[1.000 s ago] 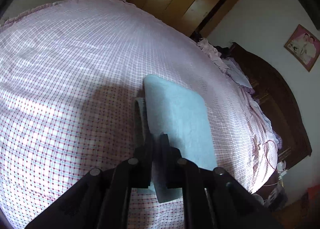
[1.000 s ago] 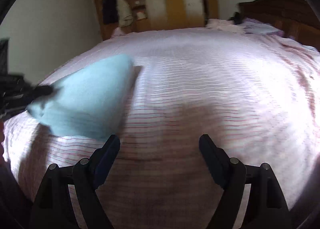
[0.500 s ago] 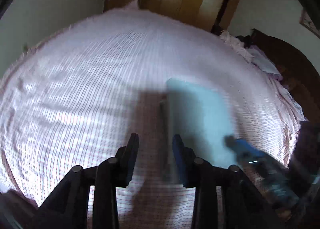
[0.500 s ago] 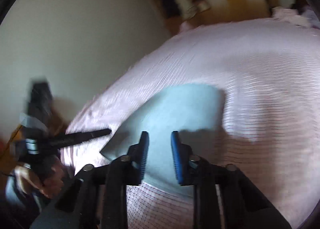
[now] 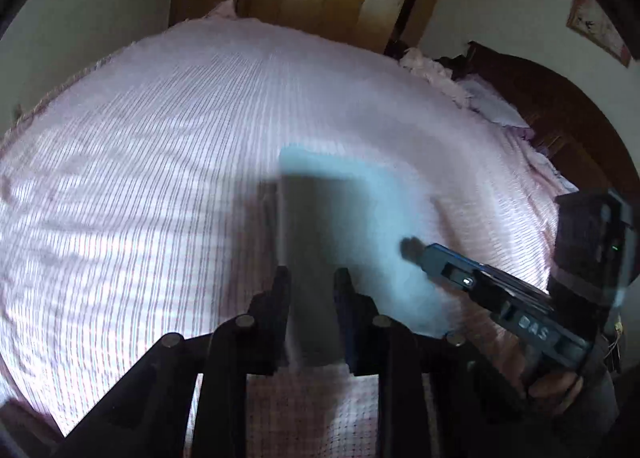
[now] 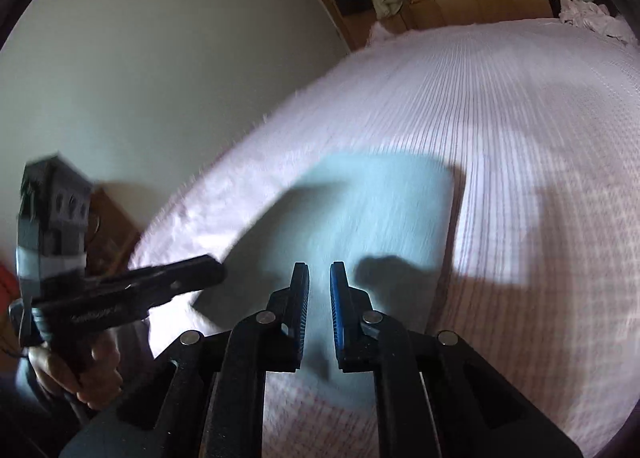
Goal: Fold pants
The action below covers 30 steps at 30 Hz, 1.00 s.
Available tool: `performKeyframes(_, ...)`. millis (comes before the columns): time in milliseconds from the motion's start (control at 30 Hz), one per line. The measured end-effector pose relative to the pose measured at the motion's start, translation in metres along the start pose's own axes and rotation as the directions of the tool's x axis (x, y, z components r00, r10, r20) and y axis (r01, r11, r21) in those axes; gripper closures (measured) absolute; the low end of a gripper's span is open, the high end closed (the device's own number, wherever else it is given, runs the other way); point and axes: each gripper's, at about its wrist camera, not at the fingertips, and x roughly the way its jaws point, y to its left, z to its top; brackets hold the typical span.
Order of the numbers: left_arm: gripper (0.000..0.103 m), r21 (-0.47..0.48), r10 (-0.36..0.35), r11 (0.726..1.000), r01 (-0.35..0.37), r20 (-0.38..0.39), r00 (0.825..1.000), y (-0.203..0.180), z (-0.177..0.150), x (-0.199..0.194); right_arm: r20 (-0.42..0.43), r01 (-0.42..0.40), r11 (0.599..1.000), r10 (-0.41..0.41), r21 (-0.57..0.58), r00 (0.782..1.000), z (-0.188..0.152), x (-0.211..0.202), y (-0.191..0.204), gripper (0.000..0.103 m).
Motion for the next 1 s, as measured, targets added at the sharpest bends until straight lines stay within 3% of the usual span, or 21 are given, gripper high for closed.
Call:
performKeyframes(167,0.082,0.096,0.001,0.995,-0.001,0.001,1.0,-0.02,0.041,0.037,-0.03,-0.005,0.999,0.007,0.052,1.0,0.027,0.023,-0.024,0.099)
performKeyframes(267,0.089,0.125,0.07,0.99,-0.06,-0.08,0.994,-0.018,0.037,0.081,-0.085,-0.001,0.994,0.01,0.112,0.996,0.024,0.047,-0.046,0.103)
performKeyframes(333,0.09,0.1,0.073,0.993,-0.063,-0.104,0.992,-0.008,0.024,0.099,-0.113,0.048,0.991,-0.034,0.124,0.993,0.016,0.06,-0.058,0.103)
performKeyframes(433,0.09,0.091,0.052,0.995,-0.046,-0.072,0.996,-0.005,0.022,0.089,-0.071,0.029,0.992,-0.02,0.126,0.997,0.012,0.051,-0.056,0.103)
performKeyframes(567,0.09,0.067,0.028,0.997,-0.025,-0.038,0.999,-0.005,0.03,0.077,-0.012,0.032,0.99,-0.03,0.138,0.999,0.039,0.046,-0.055,0.103)
performKeyframes(633,0.09,0.055,0.032,0.998,-0.028,-0.07,0.997,0.001,0.024,0.091,-0.023,0.101,0.984,-0.099,0.146,0.995,0.043,0.054,-0.062,0.103)
performKeyframes(767,0.09,0.063,-0.007,0.998,0.008,-0.03,1.0,0.005,0.017,0.077,-0.054,0.112,0.982,-0.105,0.153,0.993,0.046,0.069,-0.068,0.103)
performKeyframes(800,0.087,0.055,-0.037,0.998,0.038,-0.015,0.999,0.008,0.018,0.066,-0.03,0.116,0.984,-0.113,0.133,0.993,0.046,0.058,-0.062,0.103)
performKeyframes(833,0.082,0.045,-0.071,0.996,0.071,-0.006,0.997,0.013,0.018,0.054,-0.008,0.127,0.984,-0.127,0.121,0.992,0.045,0.047,-0.057,0.086)
performKeyframes(867,0.063,0.039,-0.103,0.994,0.104,-0.005,0.995,0.017,0.018,0.043,0.019,0.126,0.985,-0.129,0.114,0.991,0.042,0.033,-0.051,0.075)
performKeyframes(900,0.037,0.037,-0.126,0.991,0.126,-0.006,0.992,0.021,0.018,0.034,0.037,0.11,0.987,-0.115,0.116,0.993,0.036,0.023,-0.047,0.055)
performKeyframes(933,0.026,0.028,-0.15,0.988,0.15,-0.009,0.989,0.029,0.015,0.024,0.047,0.085,0.988,-0.092,0.125,0.995,0.027,0.01,-0.045,0.045)
performKeyframes(967,0.015,0.014,-0.177,0.984,0.177,-0.02,0.984,0.036,0.012,0.018,0.042,0.057,0.988,-0.063,0.143,0.997,0.017,-0.002,-0.044,0.044)
performKeyframes(1000,0.014,-0.011,-0.209,0.978,0.209,-0.036,0.977,0.044,0.008,0.015,0.021,0.03,0.985,-0.034,0.168,0.999,0.005,-0.01,-0.044,0.044)
